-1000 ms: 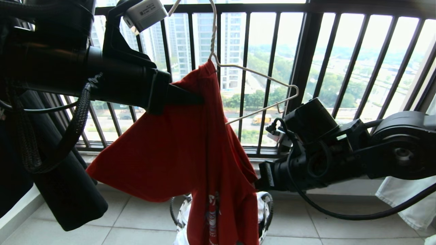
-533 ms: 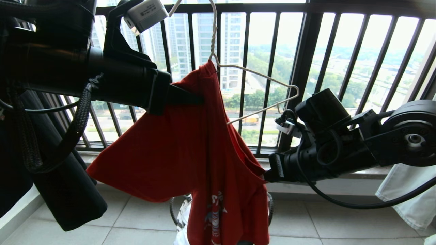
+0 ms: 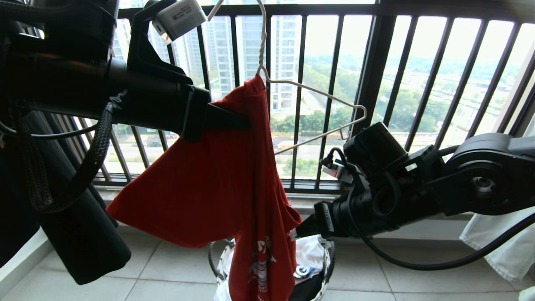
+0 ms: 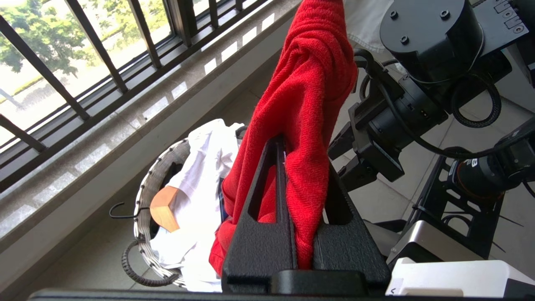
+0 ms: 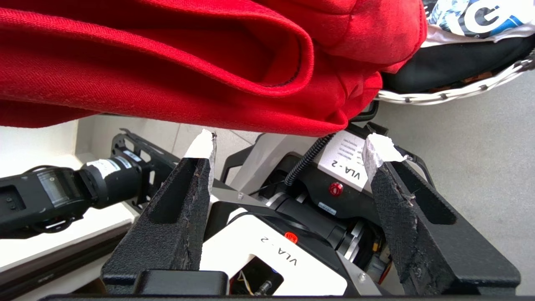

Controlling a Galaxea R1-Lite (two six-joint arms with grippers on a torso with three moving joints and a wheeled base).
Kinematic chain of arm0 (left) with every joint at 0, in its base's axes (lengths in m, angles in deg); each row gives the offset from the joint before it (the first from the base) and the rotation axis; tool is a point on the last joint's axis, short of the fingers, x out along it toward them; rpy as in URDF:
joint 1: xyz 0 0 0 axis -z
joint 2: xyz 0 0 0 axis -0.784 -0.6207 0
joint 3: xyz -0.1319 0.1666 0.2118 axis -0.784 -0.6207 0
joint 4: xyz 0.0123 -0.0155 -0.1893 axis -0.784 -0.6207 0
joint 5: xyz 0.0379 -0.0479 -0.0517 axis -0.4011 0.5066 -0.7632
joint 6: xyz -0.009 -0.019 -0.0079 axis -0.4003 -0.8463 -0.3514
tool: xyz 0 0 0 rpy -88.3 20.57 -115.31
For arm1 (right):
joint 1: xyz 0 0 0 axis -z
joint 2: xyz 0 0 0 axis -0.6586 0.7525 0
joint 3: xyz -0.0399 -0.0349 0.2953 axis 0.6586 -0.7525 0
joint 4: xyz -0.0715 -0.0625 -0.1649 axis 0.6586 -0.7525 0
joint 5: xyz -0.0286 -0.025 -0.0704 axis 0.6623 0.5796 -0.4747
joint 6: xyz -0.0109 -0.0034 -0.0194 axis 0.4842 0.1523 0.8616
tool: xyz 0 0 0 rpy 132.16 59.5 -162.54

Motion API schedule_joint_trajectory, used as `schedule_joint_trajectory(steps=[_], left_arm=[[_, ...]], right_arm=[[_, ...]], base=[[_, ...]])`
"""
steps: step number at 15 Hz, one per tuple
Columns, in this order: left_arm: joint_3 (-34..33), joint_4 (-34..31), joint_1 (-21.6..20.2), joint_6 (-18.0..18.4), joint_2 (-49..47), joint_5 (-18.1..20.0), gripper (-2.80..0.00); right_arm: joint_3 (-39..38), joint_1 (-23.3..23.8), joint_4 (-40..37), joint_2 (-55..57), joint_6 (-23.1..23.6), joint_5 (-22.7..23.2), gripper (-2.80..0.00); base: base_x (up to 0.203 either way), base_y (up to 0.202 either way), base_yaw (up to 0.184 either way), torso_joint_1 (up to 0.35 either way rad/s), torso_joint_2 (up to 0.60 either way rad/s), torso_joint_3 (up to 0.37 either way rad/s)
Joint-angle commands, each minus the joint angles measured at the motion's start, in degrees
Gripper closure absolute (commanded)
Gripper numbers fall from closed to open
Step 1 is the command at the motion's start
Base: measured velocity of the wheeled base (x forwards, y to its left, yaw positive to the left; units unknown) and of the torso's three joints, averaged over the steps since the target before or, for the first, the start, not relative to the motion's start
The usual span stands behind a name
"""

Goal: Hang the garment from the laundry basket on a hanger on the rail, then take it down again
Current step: Hang the clothes on the clothes rack

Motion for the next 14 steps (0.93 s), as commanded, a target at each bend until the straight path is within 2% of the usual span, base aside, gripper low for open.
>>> schedule_joint_trajectory(steps=[1,3,6,9,14], left_arm=[[0.0,-0.1,0.0,0.0,-0.1,0.2,0.0],[0.0,0.0,0.0,0.0,-0.1,0.2,0.0],[0.0,0.6,-0.1,0.0,-0.9,0.1,0.0],[0.0,0.8,-0.3,0.0,-0.8,0.1,0.0],[0.0,0.9,-0.4,0.0,-0.6,0.0,0.0]], right_arm=[[1.3,-1.0,-0.1,1.4,-1.7,0.5,-2.8],[2.5,-1.0,-0.1,1.0,-4.4,0.5,-2.8],[1.8,-0.9,-0.8,-1.3,-4.7,0.7,-2.8],[2.0,0.3,-2.2,-1.5,-7.1,0.7,-2.8],[3.4,2.7,-2.4,-0.8,-9.1,3.3,-2.8]], base=[[0.0,0.0,0.0,0.0,0.0,0.0],[0.0,0.0,0.0,0.0,0.0,0.0],[0.0,0.0,0.0,0.0,0.0,0.0],[0.0,0.0,0.0,0.0,0.0,0.0],[0.0,0.0,0.0,0.0,0.0,0.0]])
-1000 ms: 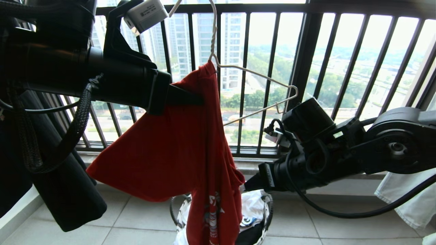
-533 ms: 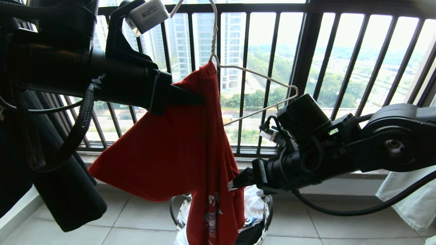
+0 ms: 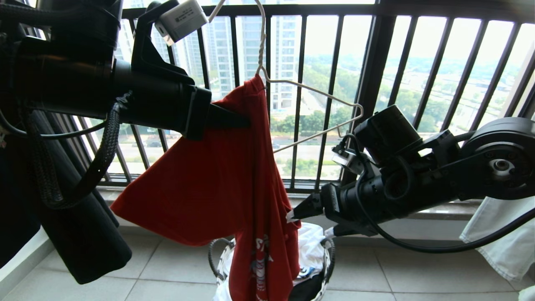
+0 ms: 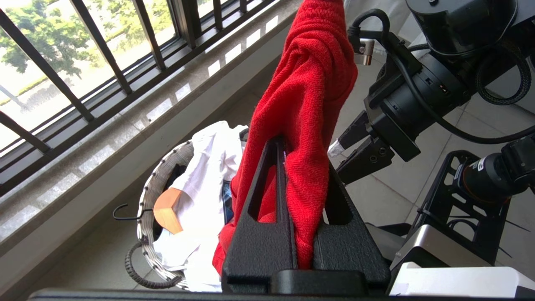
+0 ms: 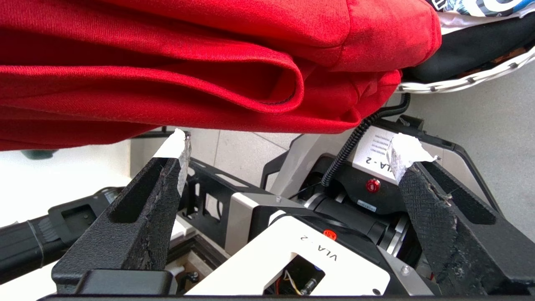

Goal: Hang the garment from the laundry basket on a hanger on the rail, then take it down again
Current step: Hang the clothes on the clothes rack

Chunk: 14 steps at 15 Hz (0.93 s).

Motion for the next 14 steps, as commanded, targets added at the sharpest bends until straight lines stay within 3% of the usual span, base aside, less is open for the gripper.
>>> schedule_joint_trajectory(steps=[1,7,14], left_arm=[[0.0,-0.1,0.0,0.0,0.1,0.2,0.0],[0.0,-0.1,-1.2,0.0,0.6,0.2,0.0],[0.0,0.9,-2.1,-0.3,0.7,0.2,0.0]], right_arm=[[0.7,0.8,-0.1,1.4,-1.3,0.3,-2.8],[2.4,3.5,0.0,4.1,-6.1,1.8,-2.8],[2.9,4.3,0.0,7.7,-7.0,1.9,-2.8]], base=[[0.0,0.0,0.0,0.0,0.0,0.0],[0.0,0.0,0.0,0.0,0.0,0.0],[0.0,0.0,0.0,0.0,0.0,0.0]])
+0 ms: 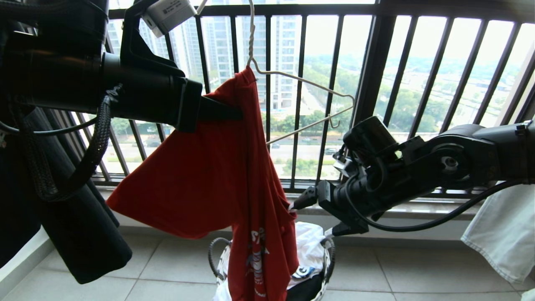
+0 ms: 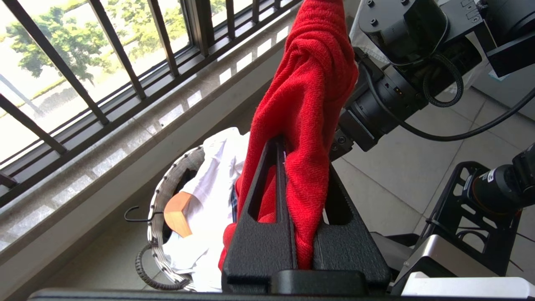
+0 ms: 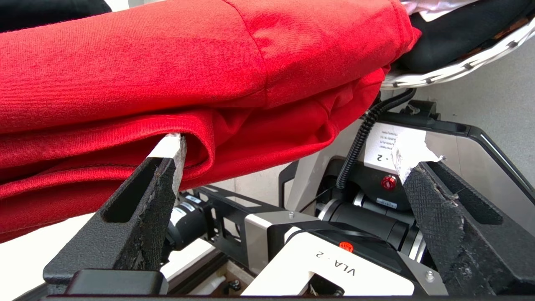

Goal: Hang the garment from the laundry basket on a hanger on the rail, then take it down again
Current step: Hang the clothes on the clothes rack

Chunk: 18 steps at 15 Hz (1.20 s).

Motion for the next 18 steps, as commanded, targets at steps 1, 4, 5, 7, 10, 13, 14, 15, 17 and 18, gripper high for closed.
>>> schedule_joint_trajectory(steps=[1,4,5,7,10,13,14,15,17,18], left_arm=[[0.0,-0.2,-0.2,0.0,0.1,0.1,0.0],[0.0,-0.2,-0.2,0.0,0.1,0.1,0.0],[0.0,-0.2,-0.2,0.0,0.1,0.1,0.0],[0.0,-0.2,-0.2,0.0,0.0,0.1,0.0],[0.0,-0.2,-0.2,0.0,0.0,0.1,0.0],[0.0,-0.2,-0.2,0.0,0.0,0.1,0.0],[0.0,-0.2,-0.2,0.0,0.0,0.1,0.0],[0.0,-0.2,-0.2,0.0,0.0,0.1,0.0],[0.0,-0.2,-0.2,0.0,0.0,0.1,0.0],[0.0,-0.2,-0.2,0.0,0.0,0.1,0.0]], right_arm=[[0.1,0.0,-0.1,1.2,-0.2,0.2,-2.8],[0.5,0.0,-0.1,1.2,-0.2,0.2,-2.8],[1.1,0.0,-0.1,1.3,-0.2,0.2,-2.8],[1.9,-0.2,-0.2,1.7,-0.3,0.2,-2.8],[2.0,-0.3,-0.3,2.6,-0.2,0.2,-2.8],[2.0,-0.4,-0.3,3.2,0.1,0.2,-2.8],[2.0,-0.7,-0.3,3.2,0.2,0.2,-2.8],[2.0,-1.2,-0.3,3.3,0.2,0.2,-2.8],[2.0,-1.3,-0.3,3.7,0.2,0.2,-2.8],[2.0,-1.3,-0.3,3.8,0.2,0.2,-2.8]], base=[[0.0,0.0,0.0,0.0,0.0,0.0],[0.0,0.0,0.0,0.0,0.0,0.0],[0.0,0.0,0.0,0.0,0.0,0.0],[0.0,0.0,0.0,0.0,0.0,0.0],[0.0,0.0,0.0,0.0,0.0,0.0],[0.0,0.0,0.0,0.0,0.0,0.0],[0.0,0.0,0.0,0.0,0.0,0.0],[0.0,0.0,0.0,0.0,0.0,0.0],[0.0,0.0,0.0,0.0,0.0,0.0],[0.0,0.0,0.0,0.0,0.0,0.0]])
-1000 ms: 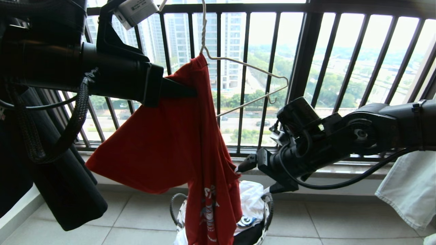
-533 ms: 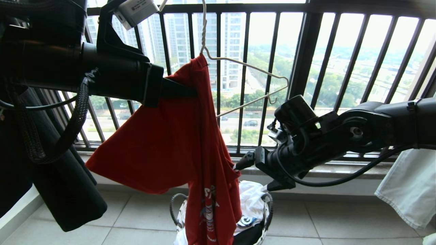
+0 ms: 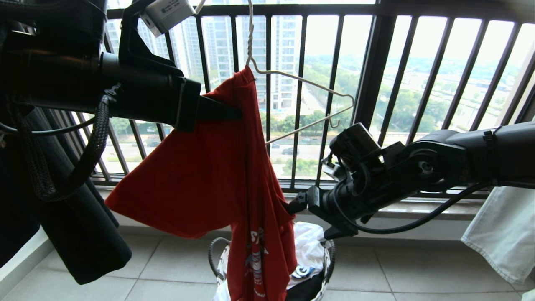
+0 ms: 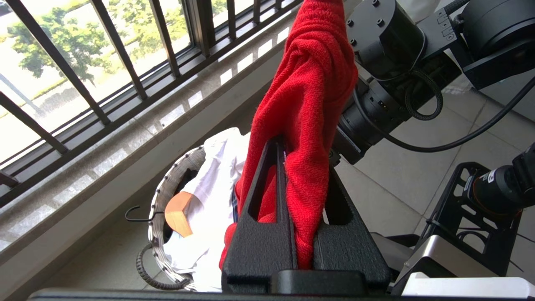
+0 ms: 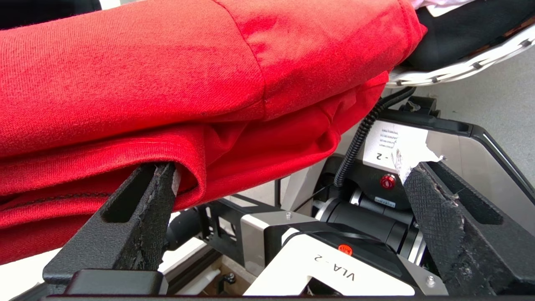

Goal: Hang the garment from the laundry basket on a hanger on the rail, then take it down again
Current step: Hang the clothes on the clothes rack

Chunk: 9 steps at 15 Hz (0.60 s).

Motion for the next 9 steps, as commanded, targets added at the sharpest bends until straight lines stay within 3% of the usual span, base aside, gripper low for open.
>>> schedule_joint_trajectory(steps=[1,2,3,9], left_arm=[[0.0,-0.1,0.0,0.0,-0.1,0.1,0.0],[0.0,-0.1,0.0,0.0,-0.1,0.1,0.0],[0.0,-0.1,0.0,0.0,-0.1,0.1,0.0],[0.0,-0.1,0.0,0.0,-0.2,0.1,0.0]], right_arm=[[0.0,-0.1,-0.1,0.4,-0.1,0.1,-2.8],[0.0,-0.1,-0.1,0.3,-0.1,0.1,-1.78],[0.0,-0.1,-0.1,0.3,0.0,0.1,0.0],[0.0,0.0,-0.1,-0.6,-0.3,-0.2,0.0]], base=[[0.0,0.0,0.0,0.0,0.0,0.0],[0.0,0.0,0.0,0.0,0.0,0.0],[0.0,0.0,0.0,0.0,0.0,0.0],[0.0,0.0,0.0,0.0,0.0,0.0]])
